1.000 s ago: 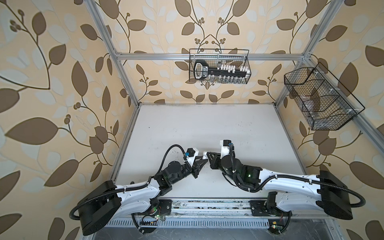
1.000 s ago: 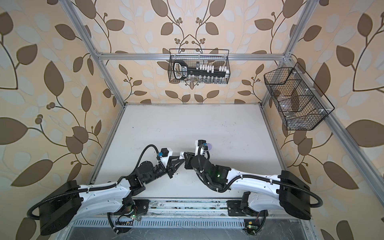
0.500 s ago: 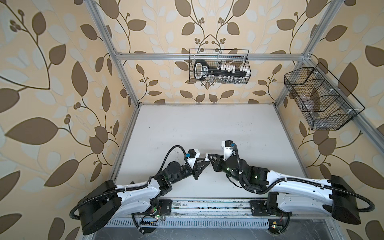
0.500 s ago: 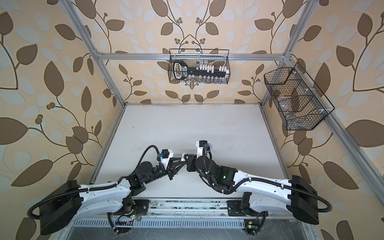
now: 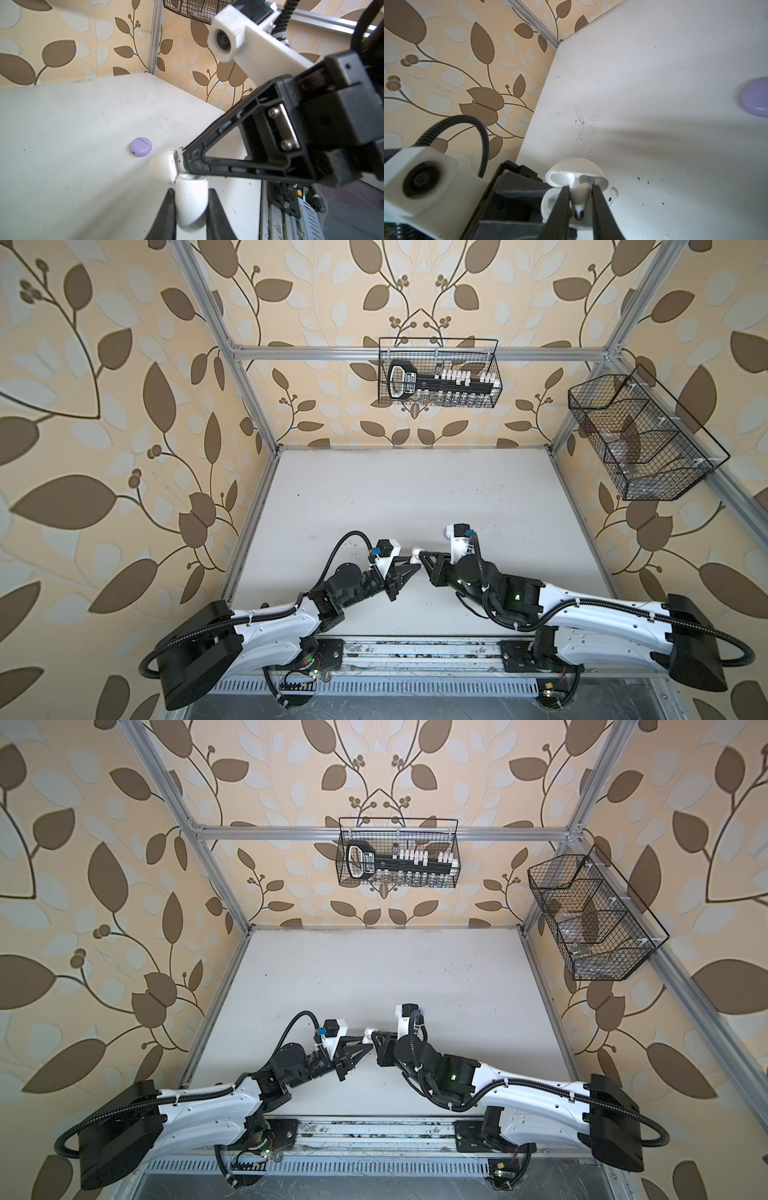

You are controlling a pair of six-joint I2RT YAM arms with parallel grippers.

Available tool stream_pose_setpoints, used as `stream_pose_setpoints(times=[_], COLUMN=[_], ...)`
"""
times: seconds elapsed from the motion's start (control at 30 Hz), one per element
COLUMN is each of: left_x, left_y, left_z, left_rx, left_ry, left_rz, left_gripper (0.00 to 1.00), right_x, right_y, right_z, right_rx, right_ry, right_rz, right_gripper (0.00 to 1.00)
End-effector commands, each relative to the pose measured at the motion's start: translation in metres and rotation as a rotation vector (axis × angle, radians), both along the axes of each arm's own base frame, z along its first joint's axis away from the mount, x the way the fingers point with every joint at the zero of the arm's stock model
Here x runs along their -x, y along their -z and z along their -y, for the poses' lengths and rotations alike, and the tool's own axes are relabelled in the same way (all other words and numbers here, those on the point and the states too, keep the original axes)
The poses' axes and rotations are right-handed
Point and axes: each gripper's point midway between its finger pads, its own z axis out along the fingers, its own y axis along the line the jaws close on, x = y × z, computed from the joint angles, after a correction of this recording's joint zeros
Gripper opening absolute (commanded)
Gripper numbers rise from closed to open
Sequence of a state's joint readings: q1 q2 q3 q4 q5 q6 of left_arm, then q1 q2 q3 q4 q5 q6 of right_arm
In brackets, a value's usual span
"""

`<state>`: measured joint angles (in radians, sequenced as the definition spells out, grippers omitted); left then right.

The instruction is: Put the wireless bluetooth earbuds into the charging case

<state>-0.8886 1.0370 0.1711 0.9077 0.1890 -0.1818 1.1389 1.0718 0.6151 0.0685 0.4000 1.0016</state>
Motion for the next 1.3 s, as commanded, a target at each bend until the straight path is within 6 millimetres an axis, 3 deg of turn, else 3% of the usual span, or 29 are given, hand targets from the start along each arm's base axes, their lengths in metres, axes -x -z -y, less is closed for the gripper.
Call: stream_pose_setpoints(times=[0.0, 0.8, 1.27], left_x=[0.0, -0.001, -0.001], left_y=[-0.035, -0.036, -0.036], left_z=[-0.004, -0.005, -0.006], left_rx=[0.097, 0.094, 0.095], left_ry=[-0.006, -0.013, -0.017], left_rz=[0.1, 0.099, 0.101], left_gripper=[0.02, 0.03, 0.03], right_x=[0.006, 0.006, 0.005], right_y=[0.021, 0.017, 0.012], right_z=[0.011, 0.017, 0.022], right_rx=[0.075, 0.068, 0.063], right_ry=[0.011, 0.03, 0.044], right_rz=[-0.043, -0.041, -0.034], right_gripper=[0.2, 0.17, 0.2])
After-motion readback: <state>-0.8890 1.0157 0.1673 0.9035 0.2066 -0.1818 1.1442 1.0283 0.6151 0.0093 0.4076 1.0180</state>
